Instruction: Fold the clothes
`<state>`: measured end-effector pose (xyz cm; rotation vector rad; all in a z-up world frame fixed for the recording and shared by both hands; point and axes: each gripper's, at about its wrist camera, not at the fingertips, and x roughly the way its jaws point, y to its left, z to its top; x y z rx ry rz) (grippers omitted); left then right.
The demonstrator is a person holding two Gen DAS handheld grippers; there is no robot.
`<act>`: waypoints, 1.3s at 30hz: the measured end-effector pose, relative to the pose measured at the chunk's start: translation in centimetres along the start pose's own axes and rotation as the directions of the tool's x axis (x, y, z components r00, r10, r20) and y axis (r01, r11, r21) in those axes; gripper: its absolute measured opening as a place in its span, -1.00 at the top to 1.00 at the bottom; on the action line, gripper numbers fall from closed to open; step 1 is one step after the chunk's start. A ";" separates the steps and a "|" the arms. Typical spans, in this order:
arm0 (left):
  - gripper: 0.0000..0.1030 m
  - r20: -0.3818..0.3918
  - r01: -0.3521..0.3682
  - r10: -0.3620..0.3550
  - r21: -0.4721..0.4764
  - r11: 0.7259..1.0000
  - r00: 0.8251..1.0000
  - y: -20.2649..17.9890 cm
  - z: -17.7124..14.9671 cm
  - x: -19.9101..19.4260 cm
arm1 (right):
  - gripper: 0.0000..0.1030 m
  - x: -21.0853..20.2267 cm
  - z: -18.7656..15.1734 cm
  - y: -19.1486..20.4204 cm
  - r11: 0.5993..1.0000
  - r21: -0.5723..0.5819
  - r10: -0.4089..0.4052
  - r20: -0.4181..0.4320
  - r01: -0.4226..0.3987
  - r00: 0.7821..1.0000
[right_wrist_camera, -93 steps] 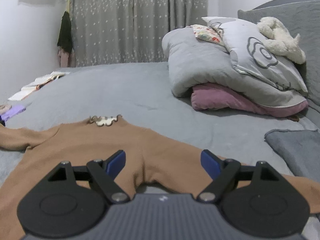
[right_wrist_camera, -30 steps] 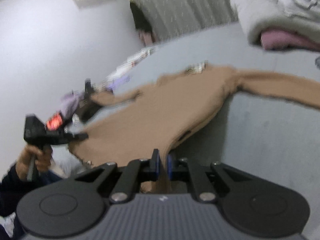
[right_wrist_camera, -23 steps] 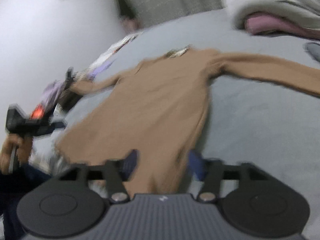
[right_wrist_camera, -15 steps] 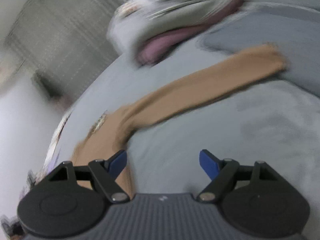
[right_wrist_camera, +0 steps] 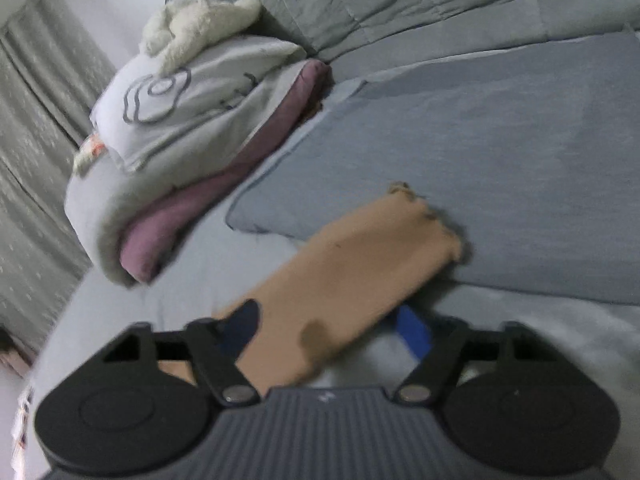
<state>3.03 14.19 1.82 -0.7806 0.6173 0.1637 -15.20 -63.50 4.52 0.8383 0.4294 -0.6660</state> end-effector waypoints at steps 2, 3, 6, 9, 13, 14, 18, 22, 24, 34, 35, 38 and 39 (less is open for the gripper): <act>0.22 0.016 -0.014 0.014 -0.016 1.000 1.000 0.5 0.2 0.7 | 0.90 0.2 0.2 0.0 1.000 0.010 -0.015 0.016 0.015 1.000; 0.22 0.022 -0.022 0.022 -0.012 1.000 1.000 0.7 0.4 1.0 | 0.90 0.1 0.5 0.0 1.000 0.009 -0.021 0.042 0.021 0.999; 0.22 0.044 -0.039 0.040 -0.009 0.999 0.998 1.5 0.9 1.7 | 0.91 -0.2 1.3 0.6 0.999 -0.034 -0.037 0.127 0.042 0.991; 0.22 0.058 -0.044 0.046 -0.020 0.999 0.997 2.2 1.7 1.8 | 0.91 -0.7 2.1 1.7 0.993 -0.110 -0.023 0.190 0.045 0.982; 0.21 0.048 -0.020 0.026 -0.109 0.994 0.999 4.3 2.5 1.8 | 0.91 -1.4 3.1 3.2 0.976 -0.211 0.007 0.266 0.051 0.964; 0.21 0.052 -0.011 0.018 -0.125 0.992 0.998 4.6 2.7 1.7 | 0.91 -1.5 3.4 3.6 0.970 -0.236 0.016 0.284 0.054 0.959; 0.20 0.065 -0.007 0.014 -0.106 0.994 0.998 4.5 3.0 1.6 | 0.91 -2.2 4.4 5.1 0.941 -0.332 0.056 0.354 0.070 0.934; 0.19 0.048 0.009 -0.005 -0.094 0.995 0.999 4.3 3.0 1.9 | 0.91 -2.9 4.4 7.0 0.908 -0.415 0.125 0.416 0.066 0.901; 0.08 0.049 0.019 -0.014 -0.103 0.995 0.999 4.3 3.1 2.0 | 0.91 -2.9 4.1 7.7 0.898 -0.434 0.131 0.427 0.076 0.895; -0.27 0.092 0.064 -0.045 -0.205 0.977 0.995 5.3 3.7 2.0 | 0.35 2.0 3.6 4.7 0.968 -0.198 -0.121 0.163 0.152 0.979; -0.34 0.087 0.063 -0.046 -0.198 0.978 0.995 5.2 3.8 2.3 | 0.19 1.7 3.6 5.0 0.968 -0.205 -0.112 0.166 0.145 0.980; -0.51 0.086 0.054 -0.039 -0.175 0.983 0.995 4.4 3.9 3.1 | 0.19 1.0 3.3 6.3 0.961 -0.246 -0.092 0.157 0.130 0.983; -0.53 0.089 0.052 -0.037 -0.170 0.984 0.995 4.2 3.8 3.2 | 0.18 0.7 3.1 6.9 0.956 -0.265 -0.088 0.150 0.125 0.985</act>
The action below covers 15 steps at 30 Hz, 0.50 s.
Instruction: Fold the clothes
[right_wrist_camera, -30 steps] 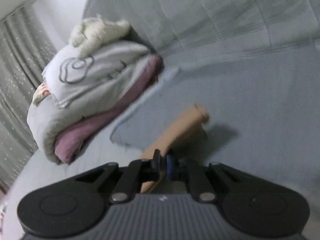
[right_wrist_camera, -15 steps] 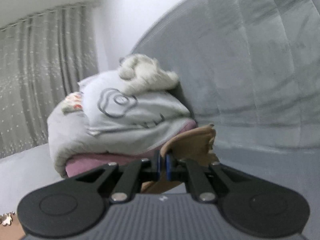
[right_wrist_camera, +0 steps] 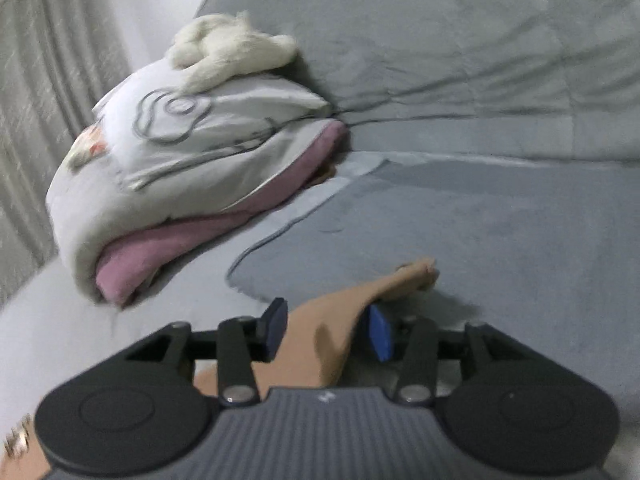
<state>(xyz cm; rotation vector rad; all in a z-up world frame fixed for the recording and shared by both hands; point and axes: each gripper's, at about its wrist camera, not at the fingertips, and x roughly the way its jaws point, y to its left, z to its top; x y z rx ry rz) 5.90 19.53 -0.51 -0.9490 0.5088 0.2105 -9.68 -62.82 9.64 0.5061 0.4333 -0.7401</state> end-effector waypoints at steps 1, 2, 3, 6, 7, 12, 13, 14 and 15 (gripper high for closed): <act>-0.53 -0.009 0.003 -0.003 0.009 1.000 1.000 -0.3 -0.2 0.2 | 0.18 -0.5 -0.1 0.3 1.000 0.001 0.017 -0.006 -0.017 1.000; -0.52 -0.018 0.006 -0.005 0.019 1.000 1.000 -0.6 -0.4 0.3 | 0.17 -1.1 -0.2 0.5 0.999 0.013 0.041 -0.011 -0.041 0.999; -0.36 -0.028 0.011 -0.010 0.028 1.000 1.000 -0.9 -0.6 0.4 | 0.16 -1.7 -0.2 0.6 0.997 0.025 0.070 -0.013 -0.070 0.997; -0.14 -0.067 0.048 -0.046 0.030 0.998 0.997 -1.1 -1.8 -0.2 | 0.05 -3.8 -0.8 1.8 0.988 0.016 0.151 -0.006 -0.151 0.989; -0.14 -0.075 0.047 -0.045 0.026 0.999 0.996 -1.3 -2.0 -0.1 | -0.01 -4.3 -1.0 2.2 0.986 0.007 0.167 -0.004 -0.167 0.986; -0.02 -0.055 0.063 -0.060 0.054 0.997 0.997 -1.8 -1.8 0.4 | -0.11 -5.7 -2.4 5.3 0.966 -0.052 0.252 -0.021 -0.253 0.967; 0.09 -0.054 0.061 -0.058 0.055 0.997 0.997 -1.8 -1.7 0.5 | -0.10 -5.9 -2.7 5.8 0.962 -0.057 0.266 -0.030 -0.268 0.963; 0.46 -0.054 0.051 -0.047 0.071 0.996 0.997 -1.8 -1.5 0.7 | -0.11 -6.1 -3.0 6.2 0.959 -0.064 0.274 -0.034 -0.276 0.961; 0.91 -0.052 0.036 -0.030 0.102 0.994 0.998 -2.0 -1.4 0.8 | -0.11 -6.2 -3.1 6.4 0.957 -0.073 0.279 -0.035 -0.281 0.960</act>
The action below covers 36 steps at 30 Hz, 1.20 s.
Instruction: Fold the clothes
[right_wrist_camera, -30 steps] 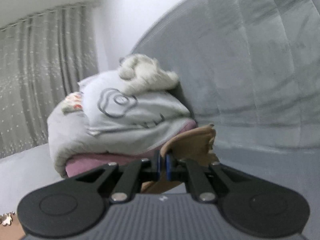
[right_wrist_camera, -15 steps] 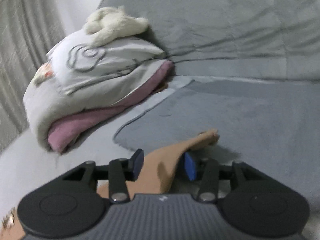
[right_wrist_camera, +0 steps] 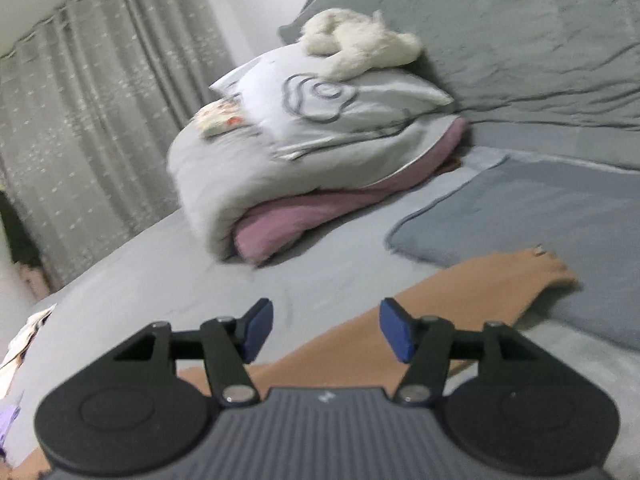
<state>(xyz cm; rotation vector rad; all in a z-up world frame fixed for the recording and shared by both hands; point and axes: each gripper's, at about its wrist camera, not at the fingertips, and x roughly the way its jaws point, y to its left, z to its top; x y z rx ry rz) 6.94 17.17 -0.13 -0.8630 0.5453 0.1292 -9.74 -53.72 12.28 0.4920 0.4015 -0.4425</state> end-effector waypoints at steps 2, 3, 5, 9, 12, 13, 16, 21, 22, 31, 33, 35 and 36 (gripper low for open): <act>0.90 0.012 -0.025 0.024 0.061 0.998 1.000 -0.3 0.3 0.0 | -0.11 -0.2 -0.3 0.6 1.000 -0.017 0.010 -0.002 -0.010 1.000; 0.91 0.020 -0.022 0.020 0.066 0.998 1.000 -0.4 0.5 -0.1 | -0.11 -0.3 -0.5 0.9 1.000 -0.026 0.014 -0.003 -0.014 1.000; 0.92 0.070 0.015 -0.019 0.061 0.998 0.997 -0.8 1.1 -1.0 | -0.11 -0.4 -0.8 1.5 0.999 -0.043 0.024 -0.006 -0.024 1.000; 0.92 0.139 0.082 -0.090 0.064 0.995 0.986 -0.9 1.7 -2.2 | -0.13 -0.8 -1.5 2.7 0.996 -0.078 0.043 -0.011 -0.044 0.999; 0.92 0.155 0.090 -0.098 0.058 0.994 0.983 -0.2 2.2 -2.2 | -0.13 -1.1 -1.9 3.6 0.993 -0.103 0.057 -0.015 -0.058 0.998; 0.92 0.159 0.101 -0.109 0.057 0.993 0.981 0.1 2.4 -2.2 | -0.13 -1.1 -2.0 3.7 0.992 -0.108 0.060 -0.016 -0.061 0.998; 0.92 0.169 0.129 -0.142 0.083 0.988 0.975 -0.2 2.7 -2.3 | -0.13 -1.4 -2.1 3.9 0.990 -0.122 0.066 -0.014 -0.067 0.998; 0.92 0.187 0.167 -0.188 0.125 0.978 0.964 -1.6 2.9 -2.4 | -0.13 -1.1 -2.1 3.8 0.990 -0.129 0.062 -0.014 -0.064 0.998; 0.92 0.183 0.171 -0.195 0.139 0.975 0.964 -2.3 2.6 -2.6 | -0.14 -1.0 -2.1 3.9 0.989 -0.130 0.063 -0.016 -0.064 0.998; 0.91 0.195 0.246 -0.277 0.173 0.954 0.941 -5.9 2.1 -4.5 | -0.32 -0.6 -2.8 5.5 0.981 -0.172 0.088 -0.033 -0.092 0.996; 0.91 0.194 0.265 -0.308 0.219 0.939 0.931 -7.4 1.5 -5.1 | -0.34 -0.7 -3.0 6.0 0.976 -0.198 0.088 -0.033 -0.093 0.996; 0.91 0.188 0.287 -0.342 0.268 0.920 0.921 -9.1 0.6 -5.6 | -0.35 -0.7 -3.1 6.2 0.974 -0.205 0.091 -0.036 -0.096 0.995; 0.91 0.179 0.311 -0.368 0.283 0.907 0.913 -10.0 0.1 -5.9 | -0.36 -0.7 -3.2 6.4 0.973 -0.205 0.096 -0.039 -0.102 0.995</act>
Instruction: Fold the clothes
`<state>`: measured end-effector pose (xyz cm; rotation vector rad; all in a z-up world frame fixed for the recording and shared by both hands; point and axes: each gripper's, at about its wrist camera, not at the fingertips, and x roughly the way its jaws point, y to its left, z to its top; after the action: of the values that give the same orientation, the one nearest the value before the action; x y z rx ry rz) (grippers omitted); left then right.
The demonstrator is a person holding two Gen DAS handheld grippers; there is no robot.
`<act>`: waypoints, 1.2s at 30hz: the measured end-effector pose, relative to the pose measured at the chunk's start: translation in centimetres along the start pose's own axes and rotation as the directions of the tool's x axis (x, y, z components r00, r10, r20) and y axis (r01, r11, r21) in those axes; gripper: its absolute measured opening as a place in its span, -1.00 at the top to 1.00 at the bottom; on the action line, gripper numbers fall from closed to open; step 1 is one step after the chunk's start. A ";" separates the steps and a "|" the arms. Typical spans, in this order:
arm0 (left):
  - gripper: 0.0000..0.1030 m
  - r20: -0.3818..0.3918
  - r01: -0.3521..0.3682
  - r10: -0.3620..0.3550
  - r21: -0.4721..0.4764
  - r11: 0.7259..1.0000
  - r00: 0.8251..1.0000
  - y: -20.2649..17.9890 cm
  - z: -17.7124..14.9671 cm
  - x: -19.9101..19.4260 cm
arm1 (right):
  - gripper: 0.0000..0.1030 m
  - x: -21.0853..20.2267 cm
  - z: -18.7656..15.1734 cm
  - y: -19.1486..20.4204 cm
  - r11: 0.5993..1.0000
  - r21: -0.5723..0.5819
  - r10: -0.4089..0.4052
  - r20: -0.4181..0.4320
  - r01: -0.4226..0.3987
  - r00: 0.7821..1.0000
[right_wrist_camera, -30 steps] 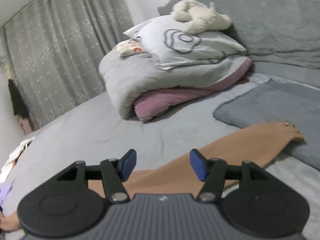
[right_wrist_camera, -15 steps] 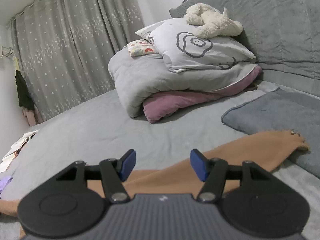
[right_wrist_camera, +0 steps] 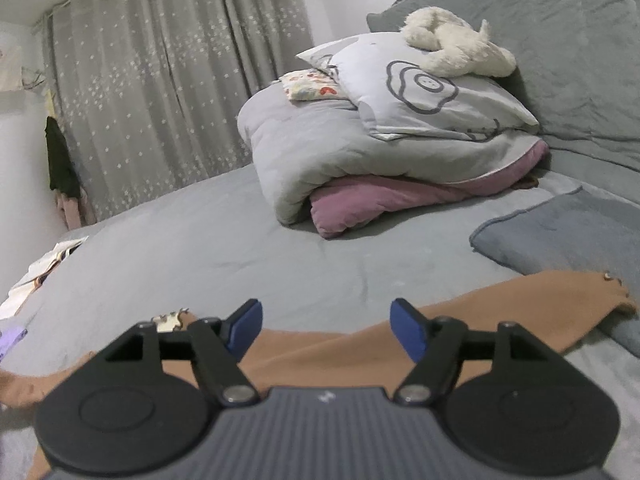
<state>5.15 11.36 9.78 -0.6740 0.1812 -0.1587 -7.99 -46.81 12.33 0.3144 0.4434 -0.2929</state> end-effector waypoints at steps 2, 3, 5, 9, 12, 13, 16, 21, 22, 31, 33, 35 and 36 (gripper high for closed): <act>0.91 -0.004 0.055 -0.055 0.020 0.998 0.999 -2.0 -0.5 0.0 | -0.38 -0.1 -0.1 0.2 1.000 -0.001 0.011 -0.002 -0.011 1.000; 0.91 -0.006 0.067 -0.067 0.025 0.997 0.998 -2.4 -0.7 -0.2 | -0.39 -0.2 -0.1 0.3 1.000 -0.002 0.015 -0.002 -0.015 1.000; 0.91 -0.035 0.171 -0.169 0.070 0.983 0.985 -6.0 -2.0 -0.7 | -0.40 -0.3 -0.2 0.4 1.000 -0.005 0.023 -0.003 -0.023 1.000; 0.91 -0.141 0.322 -0.301 0.168 0.932 0.943 -11.4 -5.0 -1.1 | -0.42 -0.6 0.0 0.3 0.999 -0.001 0.039 -0.006 -0.039 0.999; 0.90 -0.250 0.419 -0.361 0.237 0.877 0.898 -15.0 -7.8 -1.3 | -0.44 -0.8 0.0 0.3 0.999 -0.001 0.052 -0.012 -0.052 0.999; 0.90 -0.280 0.433 -0.362 0.258 0.864 0.889 -15.7 -8.7 -1.3 | -0.45 -0.8 -0.1 0.3 0.998 -0.004 0.056 -0.015 -0.056 0.998; 0.90 -0.375 0.464 -0.341 0.312 0.829 0.862 -17.6 -12.3 -0.9 | -0.46 -1.0 -0.2 0.3 0.998 -0.010 0.064 -0.021 -0.064 0.998; 0.90 -0.417 0.453 -0.300 0.339 0.825 0.858 -18.7 -15.9 -0.4 | -0.46 -1.0 -0.2 0.4 0.997 -0.014 0.080 -0.033 -0.080 0.996; 0.90 -0.417 0.451 -0.298 0.339 0.826 0.859 -18.9 -16.1 -0.5 | -0.46 -1.0 -0.2 0.4 0.996 -0.013 0.087 -0.037 -0.087 0.996; 0.55 -0.551 0.500 -0.217 0.436 0.748 0.806 -21.6 -21.6 -1.1 | -0.52 0.0 -0.8 0.1 0.981 0.083 0.186 -0.114 -0.177 0.976; 0.35 -0.584 0.534 -0.192 0.495 0.686 0.789 -22.3 -23.2 -1.7 | -0.54 0.3 -1.0 0.1 0.977 0.099 0.203 -0.136 -0.191 0.970; 0.29 -0.598 0.552 -0.181 0.525 0.648 0.781 -22.7 -23.8 -2.2 | -0.55 0.6 -1.3 0.0 0.974 0.103 0.215 -0.158 -0.201 0.964; 0.27 -0.606 0.562 -0.175 0.537 0.629 0.776 -22.9 -24.1 -2.5 | -0.56 0.7 -1.4 0.0 0.973 0.105 0.222 -0.168 -0.206 0.961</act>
<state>-4.49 -20.29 6.07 0.1381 0.4544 -0.7988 -7.90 -46.45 10.86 0.4725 0.5696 -0.0719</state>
